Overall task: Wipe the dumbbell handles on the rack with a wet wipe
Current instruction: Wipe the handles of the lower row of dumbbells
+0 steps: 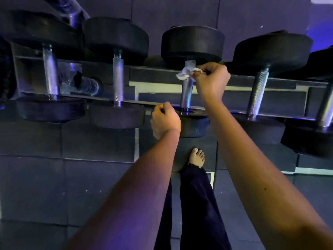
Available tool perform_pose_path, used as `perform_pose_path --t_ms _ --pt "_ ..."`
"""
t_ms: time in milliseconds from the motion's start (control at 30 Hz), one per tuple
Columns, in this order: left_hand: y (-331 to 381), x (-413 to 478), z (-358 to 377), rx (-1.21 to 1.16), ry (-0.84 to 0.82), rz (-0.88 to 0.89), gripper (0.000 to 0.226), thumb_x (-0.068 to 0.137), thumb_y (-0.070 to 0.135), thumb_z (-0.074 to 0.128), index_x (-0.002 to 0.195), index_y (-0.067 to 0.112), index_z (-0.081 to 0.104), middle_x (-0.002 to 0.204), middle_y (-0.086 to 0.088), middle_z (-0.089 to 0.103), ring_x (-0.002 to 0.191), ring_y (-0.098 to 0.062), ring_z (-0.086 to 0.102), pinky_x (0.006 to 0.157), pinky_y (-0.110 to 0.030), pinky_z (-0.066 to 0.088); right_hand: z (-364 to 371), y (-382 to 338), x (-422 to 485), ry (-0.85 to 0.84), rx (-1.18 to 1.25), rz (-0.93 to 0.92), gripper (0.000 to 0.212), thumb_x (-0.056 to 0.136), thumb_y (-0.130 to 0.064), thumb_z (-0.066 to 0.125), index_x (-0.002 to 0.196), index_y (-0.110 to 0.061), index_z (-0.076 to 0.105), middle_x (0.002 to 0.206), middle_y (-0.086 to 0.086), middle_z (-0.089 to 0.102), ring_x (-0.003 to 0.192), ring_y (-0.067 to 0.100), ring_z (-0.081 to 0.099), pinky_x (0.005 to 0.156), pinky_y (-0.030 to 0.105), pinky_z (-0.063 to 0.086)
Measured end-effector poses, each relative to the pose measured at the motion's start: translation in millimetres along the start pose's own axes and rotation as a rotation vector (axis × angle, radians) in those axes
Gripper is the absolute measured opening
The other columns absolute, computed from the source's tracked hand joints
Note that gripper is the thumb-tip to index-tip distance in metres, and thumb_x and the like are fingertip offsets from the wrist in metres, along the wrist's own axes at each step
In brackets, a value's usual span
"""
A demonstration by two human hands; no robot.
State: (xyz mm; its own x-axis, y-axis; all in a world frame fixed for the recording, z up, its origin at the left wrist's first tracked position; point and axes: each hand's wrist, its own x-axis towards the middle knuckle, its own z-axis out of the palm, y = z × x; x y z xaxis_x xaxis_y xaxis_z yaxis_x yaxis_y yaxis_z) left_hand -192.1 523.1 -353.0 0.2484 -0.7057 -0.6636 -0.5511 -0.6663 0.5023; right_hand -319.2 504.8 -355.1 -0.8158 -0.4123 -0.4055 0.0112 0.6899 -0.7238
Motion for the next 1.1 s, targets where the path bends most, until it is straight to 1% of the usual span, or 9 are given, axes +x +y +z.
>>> perform_pose_path --t_ms 133,267,433,600,700,767,967,1067,1100 --pt "1 -1 1 0.054 0.010 0.019 0.026 0.093 0.035 0.042 0.078 0.024 0.060 0.093 -0.007 0.064 0.082 -0.025 0.056 0.064 -0.030 0.035 -4 18 -26 -0.082 -0.067 0.001 0.016 0.073 -0.022 0.082 0.084 -0.011 0.076 0.077 -0.003 0.069 0.066 0.000 0.056 0.058 0.009 0.040" --pt "0 0 2 0.100 0.035 0.026 0.027 0.091 0.035 0.042 0.090 0.022 0.066 0.101 -0.007 0.065 0.084 -0.026 0.055 0.066 -0.032 0.038 -7 40 -54 -0.130 -0.149 0.042 0.008 0.076 -0.014 0.078 0.082 -0.011 0.076 0.071 -0.003 0.064 0.058 -0.006 0.049 0.043 0.001 0.031" --pt "-1 -1 3 0.088 0.030 0.049 0.028 0.092 0.035 0.042 0.089 0.022 0.067 0.093 -0.004 0.066 0.081 -0.022 0.057 0.064 -0.030 0.036 -4 35 -50 -0.104 -0.122 0.073 0.010 0.075 -0.007 0.077 0.084 -0.009 0.076 0.081 0.002 0.070 0.067 0.004 0.058 0.049 0.000 0.037" --pt "-3 -1 2 0.070 0.013 0.061 0.025 0.091 0.031 0.042 0.078 0.024 0.061 0.090 -0.004 0.064 0.079 -0.022 0.056 0.062 -0.030 0.035 -3 13 -30 -0.031 -0.060 -0.013 0.013 0.078 -0.014 0.077 0.090 -0.010 0.076 0.080 -0.001 0.069 0.073 0.006 0.061 0.064 0.015 0.045" --pt "-2 0 2 0.073 0.021 0.063 0.026 0.090 0.031 0.042 0.077 0.022 0.061 0.092 -0.005 0.064 0.078 -0.022 0.054 0.062 -0.030 0.034 1 -6 -3 0.044 -0.090 -0.040 0.003 0.075 -0.016 0.075 0.078 -0.016 0.074 0.067 -0.004 0.060 0.062 0.004 0.052 0.061 0.019 0.043" --pt "-2 0 1 0.080 0.022 0.061 0.027 0.091 0.032 0.041 0.078 0.020 0.062 0.094 -0.006 0.064 0.078 -0.022 0.054 0.061 -0.030 0.032 3 -10 3 0.061 -0.132 -0.048 0.007 0.075 -0.018 0.075 0.071 -0.019 0.069 0.061 -0.006 0.055 0.054 0.001 0.045 0.057 0.019 0.040" --pt "-2 -1 1 0.079 0.019 0.054 0.026 0.091 0.034 0.042 0.085 0.022 0.064 0.096 -0.003 0.063 0.078 -0.020 0.052 0.063 -0.030 0.034 -8 18 -35 -0.134 -0.237 0.011 0.009 0.073 -0.016 0.080 0.078 -0.011 0.074 0.077 0.002 0.068 0.074 0.013 0.063 0.067 0.027 0.053" --pt "0 -2 1 0.099 0.031 0.054 0.027 0.091 0.033 0.042 0.087 0.019 0.065 0.095 -0.003 0.063 0.075 -0.019 0.049 0.058 -0.029 0.030 -10 31 -53 -0.172 -0.259 0.039 0.013 0.077 -0.013 0.076 0.089 -0.009 0.075 0.084 0.003 0.068 0.077 0.012 0.060 0.057 0.011 0.043" --pt "0 -2 0 0.104 0.030 0.053 0.027 0.091 0.033 0.042 0.086 0.019 0.065 0.094 -0.002 0.062 0.074 -0.018 0.048 0.056 -0.029 0.029 -10 30 -54 -0.161 -0.244 0.036 0.014 0.077 -0.014 0.076 0.089 -0.009 0.075 0.083 0.004 0.068 0.077 0.013 0.061 0.058 0.013 0.044"
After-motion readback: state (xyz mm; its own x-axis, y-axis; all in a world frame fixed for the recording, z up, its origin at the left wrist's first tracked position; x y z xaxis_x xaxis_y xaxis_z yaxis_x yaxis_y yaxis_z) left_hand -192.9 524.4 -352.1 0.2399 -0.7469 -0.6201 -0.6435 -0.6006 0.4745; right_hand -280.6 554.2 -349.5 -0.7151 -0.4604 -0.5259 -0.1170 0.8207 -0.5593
